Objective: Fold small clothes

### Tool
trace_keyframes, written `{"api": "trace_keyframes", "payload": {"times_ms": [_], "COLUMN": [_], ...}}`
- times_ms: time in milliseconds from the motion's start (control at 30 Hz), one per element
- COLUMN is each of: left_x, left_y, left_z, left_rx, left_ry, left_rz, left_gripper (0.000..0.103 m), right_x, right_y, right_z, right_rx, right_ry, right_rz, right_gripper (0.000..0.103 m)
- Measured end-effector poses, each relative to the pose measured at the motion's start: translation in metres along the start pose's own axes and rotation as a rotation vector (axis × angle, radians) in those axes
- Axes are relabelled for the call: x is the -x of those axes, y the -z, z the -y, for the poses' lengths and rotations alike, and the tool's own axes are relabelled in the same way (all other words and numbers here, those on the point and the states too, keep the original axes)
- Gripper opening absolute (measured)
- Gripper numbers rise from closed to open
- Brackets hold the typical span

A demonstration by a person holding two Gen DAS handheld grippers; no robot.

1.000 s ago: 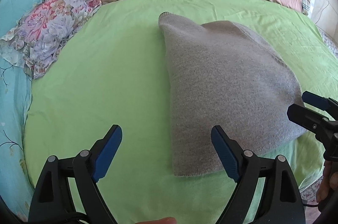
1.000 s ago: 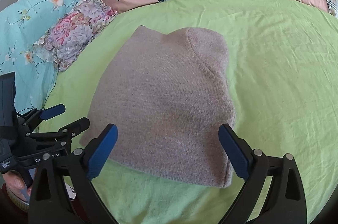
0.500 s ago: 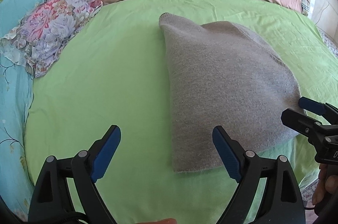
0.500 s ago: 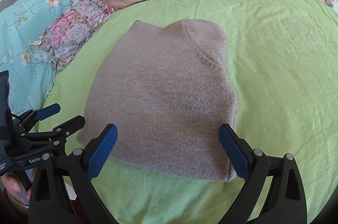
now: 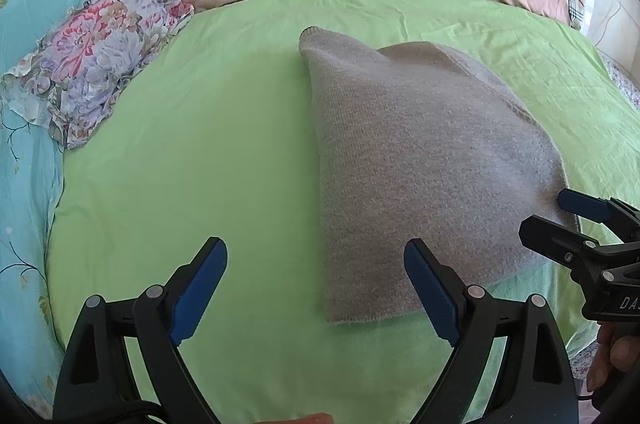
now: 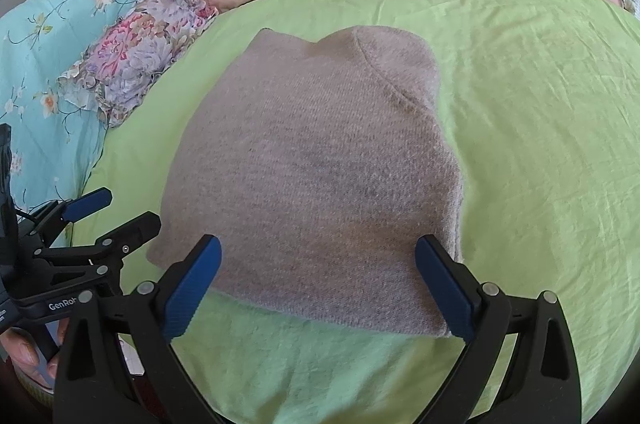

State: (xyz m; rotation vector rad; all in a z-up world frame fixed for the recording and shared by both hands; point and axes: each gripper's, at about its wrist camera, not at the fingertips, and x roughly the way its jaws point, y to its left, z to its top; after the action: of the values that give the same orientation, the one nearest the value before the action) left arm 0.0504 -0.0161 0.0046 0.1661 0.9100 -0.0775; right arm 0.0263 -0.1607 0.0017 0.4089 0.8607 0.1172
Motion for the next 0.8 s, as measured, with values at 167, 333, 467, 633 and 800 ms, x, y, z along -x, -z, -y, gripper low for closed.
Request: {"api": "trace_keyframes", "payload": {"times_ms": [167,333,467,633,800], "left_x": [0.0006,0.0015,0.0025,0.0051,0.0070], "left_y": [-0.0001,-0.0002,-0.0002,-0.0006,-0.0002], "left_z": [0.0003,0.0015,0.0026,0.0043,0.0061], "left_rx": [-0.003,-0.005,-0.009,-0.013,-0.018], "left_ry": [0.003,0.002,-0.001,-0.003,-0.008], "left_rz": [0.002,0.004,0.007,0.012,0.018], "left_gripper": [0.091,0.091,0.091,0.092,0.092], "right_x": [-0.0013,-0.0011,-0.0011,-0.0003,0.0022], "right_y": [0.0009,0.0012,0.0014,0.0019,0.0012], "right_z": [-0.0016,-0.0021,-0.0020,-0.0026,-0.0039], "right_rx": [0.001,-0.001,0.001,-0.001,-0.004], "right_ry": [0.000,0.001,-0.001,-0.001,-0.006], "right_rz": [-0.004,-0.002,-0.002,0.000,0.005], "right_gripper": [0.098,0.098,0.098,0.098,0.099]}}
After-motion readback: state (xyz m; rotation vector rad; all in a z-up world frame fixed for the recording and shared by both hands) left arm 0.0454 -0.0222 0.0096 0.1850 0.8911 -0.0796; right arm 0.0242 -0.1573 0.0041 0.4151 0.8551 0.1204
